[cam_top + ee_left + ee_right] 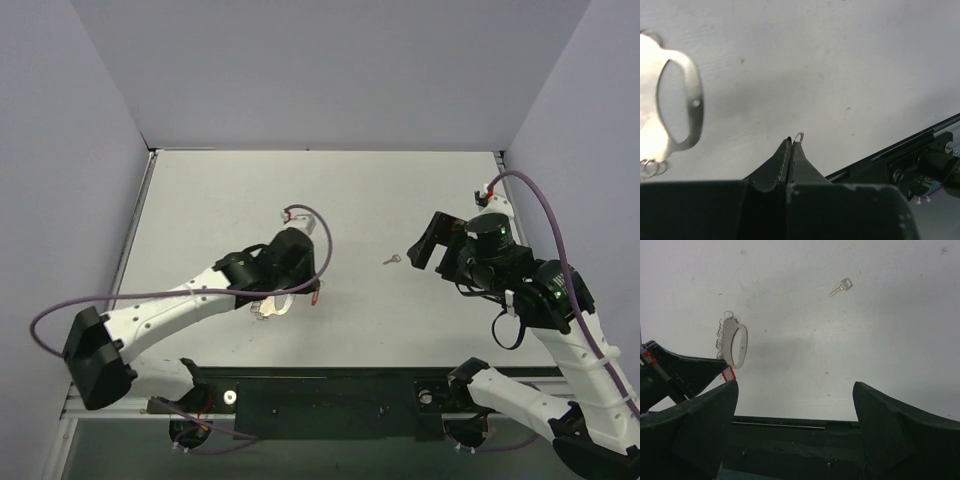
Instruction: Remove the keys from the keyring
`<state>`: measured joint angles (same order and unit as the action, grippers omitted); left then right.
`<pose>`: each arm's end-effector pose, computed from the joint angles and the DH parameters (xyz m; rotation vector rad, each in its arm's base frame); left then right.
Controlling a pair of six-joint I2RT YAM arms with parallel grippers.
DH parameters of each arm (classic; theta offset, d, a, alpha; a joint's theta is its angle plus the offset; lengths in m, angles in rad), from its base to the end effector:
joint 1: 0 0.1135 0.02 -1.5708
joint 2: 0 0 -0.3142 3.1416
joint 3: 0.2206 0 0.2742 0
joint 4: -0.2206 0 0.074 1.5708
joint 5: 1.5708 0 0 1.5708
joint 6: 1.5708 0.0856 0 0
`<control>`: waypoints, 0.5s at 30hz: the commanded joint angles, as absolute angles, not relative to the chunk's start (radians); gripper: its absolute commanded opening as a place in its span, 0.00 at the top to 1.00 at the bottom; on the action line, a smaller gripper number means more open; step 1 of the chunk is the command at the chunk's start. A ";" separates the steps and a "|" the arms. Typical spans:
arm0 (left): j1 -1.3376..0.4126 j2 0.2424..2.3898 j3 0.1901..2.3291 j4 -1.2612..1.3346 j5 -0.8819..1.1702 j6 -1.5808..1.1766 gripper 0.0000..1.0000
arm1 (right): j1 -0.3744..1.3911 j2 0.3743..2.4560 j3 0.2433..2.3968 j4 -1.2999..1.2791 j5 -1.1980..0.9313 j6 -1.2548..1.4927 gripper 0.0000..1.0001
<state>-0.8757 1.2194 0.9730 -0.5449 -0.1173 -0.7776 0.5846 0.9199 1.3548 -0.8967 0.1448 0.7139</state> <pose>0.1984 -0.2222 0.2883 0.0613 2.4550 -0.6442 0.1645 0.0940 0.4599 0.2289 2.0810 0.6623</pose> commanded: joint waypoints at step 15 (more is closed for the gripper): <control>-1.077 1.885 1.629 -0.521 -0.325 -0.739 1.00 | 0.597 0.798 1.502 -1.137 0.204 0.804 0.06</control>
